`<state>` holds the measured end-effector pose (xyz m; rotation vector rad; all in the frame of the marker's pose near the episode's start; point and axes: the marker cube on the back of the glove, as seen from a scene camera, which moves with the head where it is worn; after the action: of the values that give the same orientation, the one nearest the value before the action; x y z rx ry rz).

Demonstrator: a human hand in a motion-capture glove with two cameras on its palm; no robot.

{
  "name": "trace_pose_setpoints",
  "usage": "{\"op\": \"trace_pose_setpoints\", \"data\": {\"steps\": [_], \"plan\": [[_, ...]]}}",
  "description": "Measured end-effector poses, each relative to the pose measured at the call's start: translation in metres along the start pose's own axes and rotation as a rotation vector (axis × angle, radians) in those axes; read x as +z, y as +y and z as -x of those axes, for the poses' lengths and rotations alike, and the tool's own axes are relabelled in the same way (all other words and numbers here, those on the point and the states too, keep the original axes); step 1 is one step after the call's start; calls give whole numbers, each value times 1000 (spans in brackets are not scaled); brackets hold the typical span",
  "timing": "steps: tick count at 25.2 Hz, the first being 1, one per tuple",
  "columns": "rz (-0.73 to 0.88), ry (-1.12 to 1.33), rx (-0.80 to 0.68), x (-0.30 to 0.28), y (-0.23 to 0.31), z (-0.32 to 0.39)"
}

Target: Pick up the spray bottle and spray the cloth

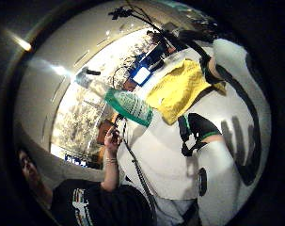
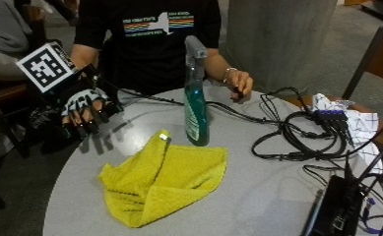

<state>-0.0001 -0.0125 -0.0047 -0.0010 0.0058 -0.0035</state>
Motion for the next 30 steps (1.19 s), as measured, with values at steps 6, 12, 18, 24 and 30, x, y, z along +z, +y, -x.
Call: {"op": "trace_pose_setpoints", "data": {"steps": [6,12,18,24,30], "plan": [[-35,43,-91,-8,-35,-15],[-64,66,-114,-18,-92,-34],[-85,32,-54,-2,-128,-52],[-10,106,-65,-8,-144,-53],[7,57,-107,1,-116,-37]]}}
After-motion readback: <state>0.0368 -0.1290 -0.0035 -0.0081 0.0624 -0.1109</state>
